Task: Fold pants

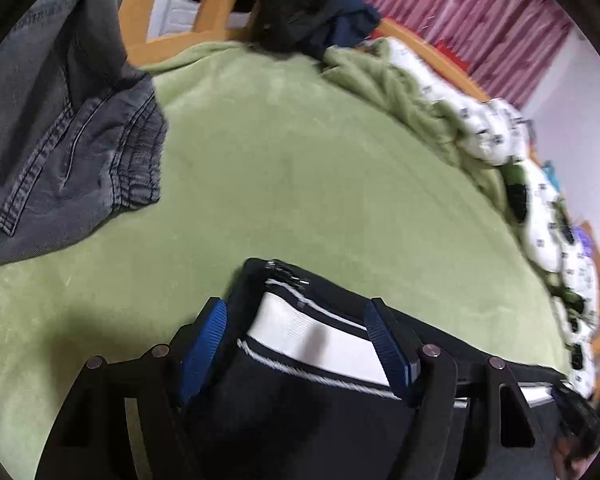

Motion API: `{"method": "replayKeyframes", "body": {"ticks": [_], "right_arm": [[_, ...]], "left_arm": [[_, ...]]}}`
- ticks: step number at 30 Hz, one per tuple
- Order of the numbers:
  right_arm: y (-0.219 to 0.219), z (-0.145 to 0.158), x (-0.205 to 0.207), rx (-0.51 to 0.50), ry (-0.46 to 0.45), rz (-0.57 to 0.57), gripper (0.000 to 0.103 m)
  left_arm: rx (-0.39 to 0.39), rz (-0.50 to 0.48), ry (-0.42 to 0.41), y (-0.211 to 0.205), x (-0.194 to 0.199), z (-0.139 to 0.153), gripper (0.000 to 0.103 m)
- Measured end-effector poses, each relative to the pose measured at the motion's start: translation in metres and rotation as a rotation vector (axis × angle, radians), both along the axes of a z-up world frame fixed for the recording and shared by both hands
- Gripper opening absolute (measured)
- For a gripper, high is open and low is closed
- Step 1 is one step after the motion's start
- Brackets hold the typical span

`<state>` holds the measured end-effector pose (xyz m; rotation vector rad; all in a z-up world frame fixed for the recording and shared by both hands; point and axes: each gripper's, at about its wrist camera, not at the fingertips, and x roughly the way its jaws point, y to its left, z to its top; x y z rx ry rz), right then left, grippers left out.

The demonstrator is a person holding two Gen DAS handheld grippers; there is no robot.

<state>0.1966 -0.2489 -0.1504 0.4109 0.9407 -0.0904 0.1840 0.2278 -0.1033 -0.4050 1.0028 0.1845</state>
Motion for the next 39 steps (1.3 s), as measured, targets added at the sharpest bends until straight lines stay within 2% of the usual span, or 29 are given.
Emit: {"method": "replayKeyframes", "body": {"ticks": [1, 2, 3, 5, 6, 7, 9, 10, 12, 13, 15, 17, 19, 21, 22, 25, 28, 30, 31, 32, 34, 35, 39], "right_arm": [[-0.007, 0.002, -0.002, -0.011, -0.009, -0.017, 0.047], [-0.015, 0.004, -0.004, -0.028, -0.018, -0.039, 0.047], [-0.023, 0.006, -0.006, -0.041, -0.026, -0.055, 0.047], [-0.038, 0.008, -0.008, -0.059, -0.032, -0.072, 0.047], [-0.041, 0.007, -0.008, -0.067, -0.033, -0.071, 0.047], [-0.047, 0.007, -0.009, -0.082, -0.033, -0.067, 0.047], [-0.054, 0.007, -0.009, -0.118, -0.031, -0.066, 0.047], [-0.057, 0.006, -0.009, -0.129, -0.031, -0.064, 0.047], [-0.062, 0.004, -0.006, -0.129, -0.028, -0.048, 0.047], [-0.064, 0.003, -0.003, -0.131, -0.026, -0.026, 0.047], [-0.065, 0.001, 0.004, -0.174, -0.015, 0.034, 0.047], [-0.067, 0.000, 0.009, -0.236, -0.019, 0.090, 0.048], [-0.073, -0.003, 0.014, -0.295, -0.046, 0.171, 0.058], [-0.083, -0.007, 0.019, -0.313, -0.062, 0.245, 0.071], [-0.088, -0.009, 0.021, -0.323, -0.059, 0.271, 0.071], [-0.105, -0.019, 0.036, -0.358, -0.040, 0.365, 0.071], [-0.123, -0.034, 0.053, -0.310, -0.009, 0.439, 0.071], [-0.128, -0.051, 0.063, -0.252, 0.051, 0.506, 0.071], [-0.127, -0.060, 0.066, -0.238, 0.088, 0.546, 0.069], [-0.125, -0.065, 0.066, -0.251, 0.104, 0.559, 0.059], [-0.116, -0.066, 0.059, -0.337, 0.101, 0.606, 0.021], [-0.116, -0.062, 0.056, -0.327, 0.094, 0.627, 0.004], [-0.127, -0.028, 0.050, -0.289, -0.066, 0.531, 0.004]], "left_arm": [[0.001, 0.016, 0.031, 0.000, 0.006, -0.008, 0.061], [-0.001, 0.019, 0.056, 0.002, 0.011, -0.015, 0.045], [0.015, 0.018, 0.096, 0.000, 0.017, -0.023, 0.038], [0.053, 0.006, 0.087, -0.003, 0.018, -0.020, 0.015], [0.046, 0.005, 0.049, -0.005, 0.015, -0.011, 0.012], [0.064, 0.004, 0.011, -0.006, 0.012, -0.001, 0.011], [0.164, 0.022, -0.033, -0.008, 0.007, 0.011, 0.011], [0.171, 0.043, -0.002, -0.004, 0.008, 0.005, 0.011], [0.115, 0.079, 0.073, 0.005, 0.011, -0.014, 0.011], [0.092, 0.092, 0.074, 0.008, 0.011, -0.018, 0.012], [0.108, 0.064, 0.070, 0.003, 0.013, -0.014, 0.014], [0.171, 0.042, 0.077, -0.006, 0.013, -0.007, 0.029], [0.240, 0.063, 0.066, -0.011, 0.010, 0.001, 0.041], [0.264, 0.041, 0.024, -0.016, 0.005, 0.011, 0.051], [0.264, 0.031, 0.007, -0.018, 0.003, 0.015, 0.057], [0.229, 0.019, -0.052, -0.024, 0.002, 0.028, 0.058], [0.176, 0.018, -0.070, -0.025, 0.004, 0.028, 0.060], [0.146, 0.021, -0.071, -0.027, 0.007, 0.025, 0.060], [0.141, 0.024, -0.066, -0.029, 0.009, 0.023, 0.060], [0.140, 0.027, -0.064, -0.030, 0.010, 0.020, 0.060], [0.132, 0.026, -0.073, -0.031, 0.013, 0.019, 0.060], [0.128, 0.027, -0.078, -0.033, 0.015, 0.020, 0.060], [0.129, 0.025, -0.110, -0.038, 0.015, 0.022, 0.060]]}}
